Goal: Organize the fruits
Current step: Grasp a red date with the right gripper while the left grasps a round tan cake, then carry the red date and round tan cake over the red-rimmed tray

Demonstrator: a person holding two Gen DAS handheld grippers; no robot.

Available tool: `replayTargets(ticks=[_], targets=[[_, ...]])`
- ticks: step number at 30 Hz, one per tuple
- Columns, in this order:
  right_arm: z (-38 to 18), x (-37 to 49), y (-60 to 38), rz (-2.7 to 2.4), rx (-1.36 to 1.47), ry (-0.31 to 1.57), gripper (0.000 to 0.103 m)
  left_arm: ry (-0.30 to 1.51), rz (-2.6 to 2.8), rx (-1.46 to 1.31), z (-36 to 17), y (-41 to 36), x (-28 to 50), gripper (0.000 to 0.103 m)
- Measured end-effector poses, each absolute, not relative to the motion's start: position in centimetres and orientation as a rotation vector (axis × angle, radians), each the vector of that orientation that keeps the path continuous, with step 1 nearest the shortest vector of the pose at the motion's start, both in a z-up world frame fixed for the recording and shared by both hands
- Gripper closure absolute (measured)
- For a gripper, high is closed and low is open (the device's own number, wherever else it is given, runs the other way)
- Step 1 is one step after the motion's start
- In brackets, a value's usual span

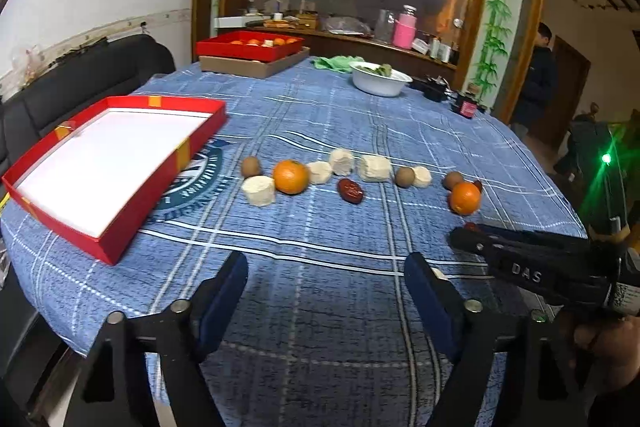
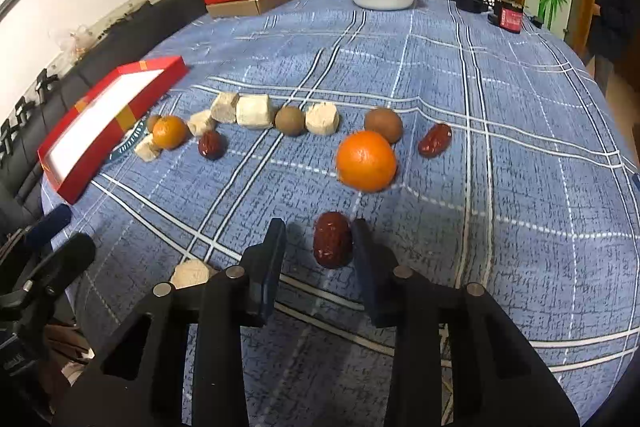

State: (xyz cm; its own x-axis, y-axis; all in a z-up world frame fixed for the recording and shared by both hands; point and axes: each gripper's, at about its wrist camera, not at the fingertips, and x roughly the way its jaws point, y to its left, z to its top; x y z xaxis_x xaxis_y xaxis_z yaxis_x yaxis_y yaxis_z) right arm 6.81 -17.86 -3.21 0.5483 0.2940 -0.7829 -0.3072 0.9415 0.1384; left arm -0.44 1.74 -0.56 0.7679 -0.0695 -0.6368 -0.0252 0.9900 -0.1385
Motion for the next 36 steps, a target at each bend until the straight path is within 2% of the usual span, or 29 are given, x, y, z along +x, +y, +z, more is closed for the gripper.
replayTargets(ticks=[2, 5, 16, 18, 27, 36], targets=[[-3.3, 6.9, -17.9, 0.354, -0.021, 0.926, 0.086, 0.712, -0.051, -0.131, -0.7, 1.0, -0.2, 0.042], [-3.2, 6.9, -18.3, 0.367, 0.009, 0.924, 0.086, 0.734, -0.08, -0.1, -0.8, -0.3, 0.2, 0.053], [-2.7, 6.5, -22.3, 0.395, 0.185, 0.868, 0.086, 0.818, -0.171, -0.023, -1.6, -5.6, 2.2, 0.056], [-2.7, 6.5, -22.7, 0.411, 0.213, 0.861, 0.087, 0.855, -0.162, -0.004, -2.5, -6.1, 2.7, 0.077], [-2.5, 6.2, -22.8, 0.451, 0.238, 0.836, 0.087, 0.854, -0.135, -0.002, -2.6, -5.9, 2.7, 0.077], [-2.4, 6.0, -22.3, 0.447, 0.197, 0.839, 0.087, 0.793, -0.073, -0.065, -1.0, -2.7, 2.2, 0.077]])
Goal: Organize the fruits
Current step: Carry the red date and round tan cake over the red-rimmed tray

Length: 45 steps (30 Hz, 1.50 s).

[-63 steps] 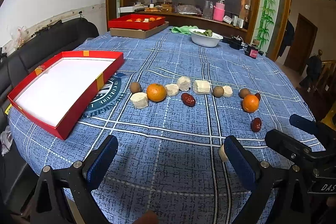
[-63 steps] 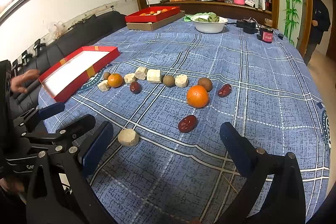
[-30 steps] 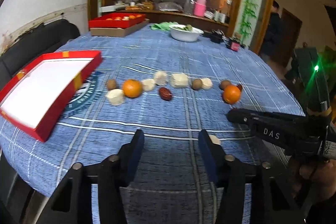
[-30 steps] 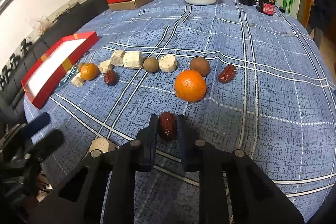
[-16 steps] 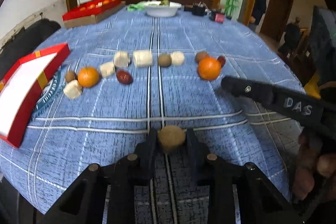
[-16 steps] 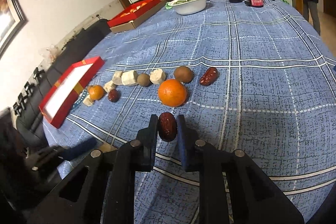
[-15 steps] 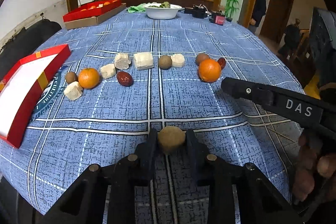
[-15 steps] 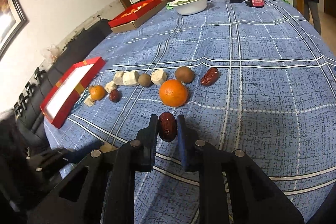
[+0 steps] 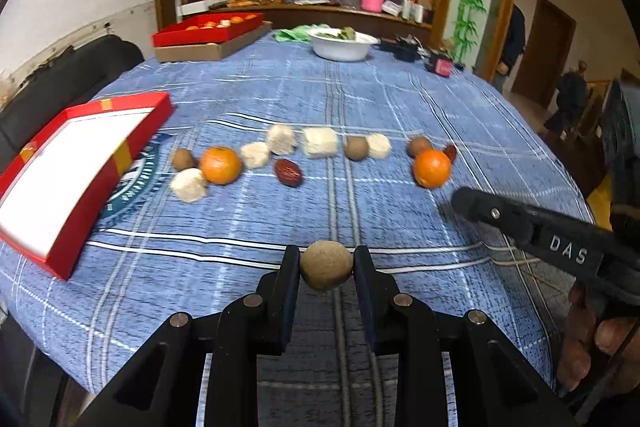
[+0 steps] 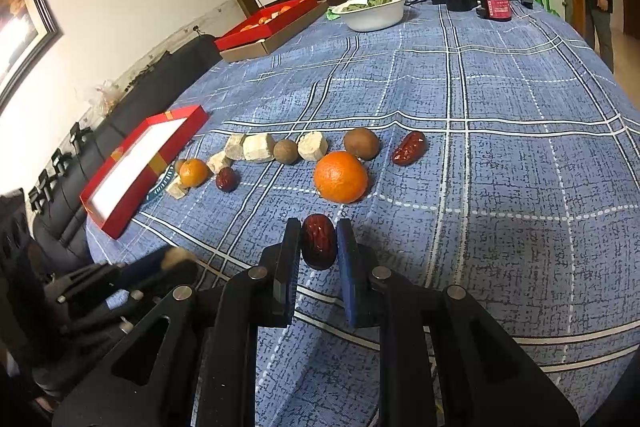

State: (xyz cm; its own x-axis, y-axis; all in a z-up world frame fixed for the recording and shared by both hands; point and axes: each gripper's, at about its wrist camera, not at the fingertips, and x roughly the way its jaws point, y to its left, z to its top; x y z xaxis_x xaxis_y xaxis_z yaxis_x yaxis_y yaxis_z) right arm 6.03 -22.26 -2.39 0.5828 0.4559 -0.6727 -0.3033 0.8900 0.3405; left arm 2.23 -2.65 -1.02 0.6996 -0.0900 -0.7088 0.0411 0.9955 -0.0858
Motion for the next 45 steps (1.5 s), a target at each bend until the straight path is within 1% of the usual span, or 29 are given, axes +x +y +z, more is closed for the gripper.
replayTargets(ticks=[9, 18, 31, 40, 45], targets=[[-1.6, 5.7, -20.3, 0.445, 0.116, 0.836, 0.086, 0.751, 0.016, -0.164, -0.2, 2.0, 1.8, 0.077], [0.0, 5.8, -15.7, 0.521, 0.023, 0.822, 0.086, 0.736, 0.127, -0.239, 0.4, 7.0, 2.0, 0.077], [2.7, 6.8, -5.8, 0.693, -0.12, 0.761, 0.086, 0.696, 0.298, -0.298, 2.1, 15.0, 2.7, 0.077], [4.1, 9.7, 2.1, 0.8, -0.168, 0.722, 0.086, 0.687, 0.439, -0.345, 2.8, 21.5, 4.1, 0.077], [3.6, 12.0, 7.0, 0.839, -0.186, 0.73, 0.086, 0.703, 0.482, -0.358, 2.4, 23.5, 5.3, 0.077]])
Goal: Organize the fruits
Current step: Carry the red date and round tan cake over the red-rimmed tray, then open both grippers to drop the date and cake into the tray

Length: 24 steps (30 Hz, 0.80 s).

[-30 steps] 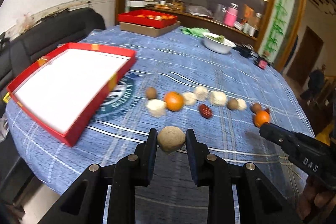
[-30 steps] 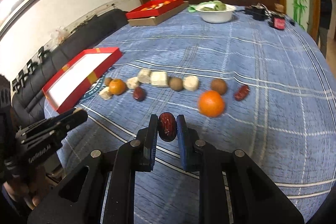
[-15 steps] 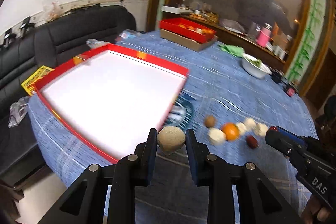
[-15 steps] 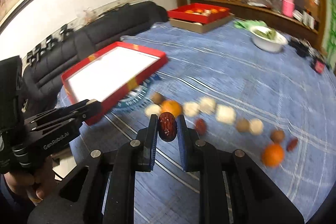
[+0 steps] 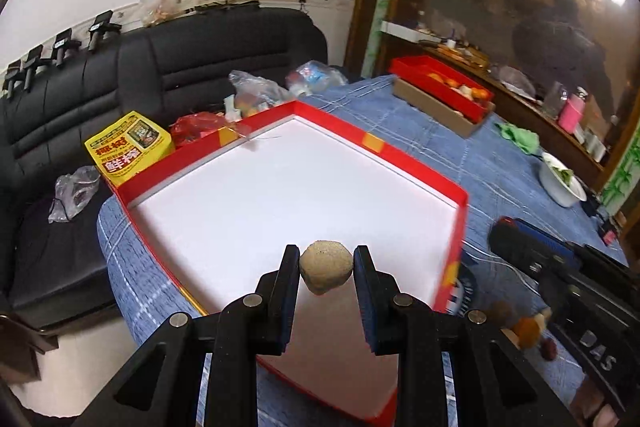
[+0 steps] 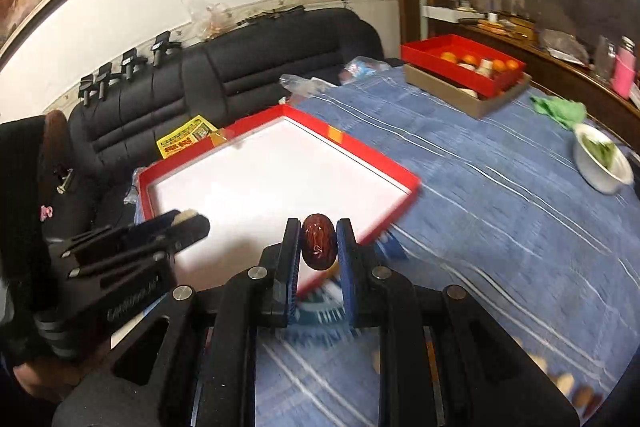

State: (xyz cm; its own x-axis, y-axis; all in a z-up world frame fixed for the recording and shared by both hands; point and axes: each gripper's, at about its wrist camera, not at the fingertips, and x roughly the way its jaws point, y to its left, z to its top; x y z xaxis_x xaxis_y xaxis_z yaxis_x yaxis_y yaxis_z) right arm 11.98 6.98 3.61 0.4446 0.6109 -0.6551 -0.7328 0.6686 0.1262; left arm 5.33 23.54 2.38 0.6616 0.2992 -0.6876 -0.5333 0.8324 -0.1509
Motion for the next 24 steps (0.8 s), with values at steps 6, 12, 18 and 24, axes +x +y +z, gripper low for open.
replayTargets(ticks=[6, 12, 18, 24], targets=[[1.5, 14.3, 10.6, 0.838, -0.189, 0.782, 0.086, 0.733, 0.515, -0.371, 1.3, 25.1, 6.8, 0.077], [-0.6, 16.0, 13.0, 0.832, -0.207, 0.844, 0.085, 0.812, 0.57, -0.404, -0.1, 26.6, 8.2, 0.065], [-0.5, 16.0, 12.7, 0.818, -0.227, 0.835, 0.044, 0.859, 0.612, -0.476, -0.8, 27.6, 8.0, 0.041], [2.6, 14.9, 7.2, 0.804, -0.124, 0.762, 0.041, 0.673, 0.599, -0.513, 2.9, 25.7, 5.4, 0.039]])
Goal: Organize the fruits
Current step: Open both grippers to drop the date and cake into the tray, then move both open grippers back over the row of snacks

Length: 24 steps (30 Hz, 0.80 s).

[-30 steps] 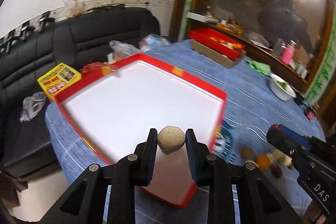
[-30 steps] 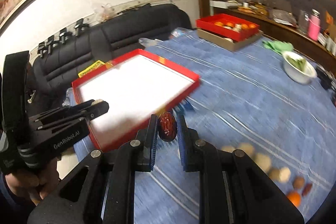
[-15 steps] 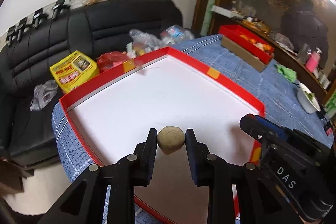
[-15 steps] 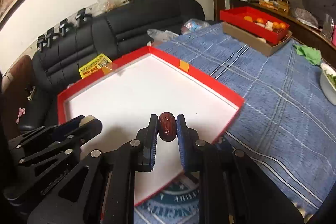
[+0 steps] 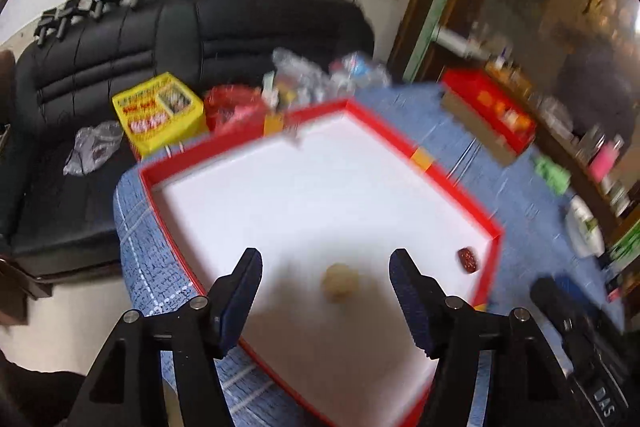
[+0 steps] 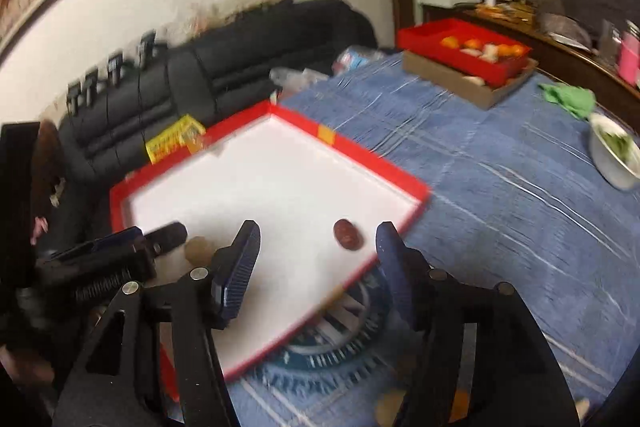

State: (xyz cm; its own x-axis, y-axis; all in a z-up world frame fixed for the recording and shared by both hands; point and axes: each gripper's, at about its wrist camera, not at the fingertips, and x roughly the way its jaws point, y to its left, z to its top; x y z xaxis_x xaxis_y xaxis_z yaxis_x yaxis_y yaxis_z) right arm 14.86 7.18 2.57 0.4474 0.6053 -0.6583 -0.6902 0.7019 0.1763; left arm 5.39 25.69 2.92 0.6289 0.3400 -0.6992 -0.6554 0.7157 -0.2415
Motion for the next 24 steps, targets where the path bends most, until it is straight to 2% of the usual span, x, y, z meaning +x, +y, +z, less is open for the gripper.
replayTargets(ticks=[3, 5, 7, 8, 9, 11, 12, 17, 24], targets=[[4.3, 13.7, 2.8, 0.793, -0.04, 0.711, 0.032, 0.526, 0.557, -0.492, 5.9, 23.4, 3.5, 0.037], [5.8, 12.6, -0.7, 0.78, 0.013, 0.655, 0.03, 0.396, 0.519, -0.446, 8.4, 21.0, 1.9, 0.033], [6.8, 11.9, -3.6, 0.761, 0.05, 0.615, 0.03, 0.251, 0.456, -0.395, 10.8, 18.3, 0.1, 0.026], [7.7, 11.4, -5.8, 0.737, 0.074, 0.583, 0.03, 0.186, 0.424, -0.372, 11.6, 17.0, -0.7, 0.017], [8.1, 11.1, -7.0, 0.725, 0.087, 0.563, 0.029, 0.146, 0.401, -0.358, 12.1, 16.2, -1.1, 0.0], [9.1, 10.4, -10.4, 0.68, 0.113, 0.518, 0.026, 0.091, 0.313, -0.332, 12.1, 14.2, -1.4, 0.0], [9.4, 10.2, -11.9, 0.655, 0.123, 0.506, 0.022, 0.12, 0.264, -0.326, 11.2, 13.1, -0.8, 0.0], [7.9, 9.1, -18.5, 0.541, 0.14, 0.549, 0.022, 0.481, 0.17, -0.248, 5.2, 9.8, 3.3, 0.0], [1.0, 7.9, -21.6, 0.461, 0.07, 0.786, 0.023, 0.66, 0.115, -0.227, 0.7, 7.3, 4.3, 0.0]])
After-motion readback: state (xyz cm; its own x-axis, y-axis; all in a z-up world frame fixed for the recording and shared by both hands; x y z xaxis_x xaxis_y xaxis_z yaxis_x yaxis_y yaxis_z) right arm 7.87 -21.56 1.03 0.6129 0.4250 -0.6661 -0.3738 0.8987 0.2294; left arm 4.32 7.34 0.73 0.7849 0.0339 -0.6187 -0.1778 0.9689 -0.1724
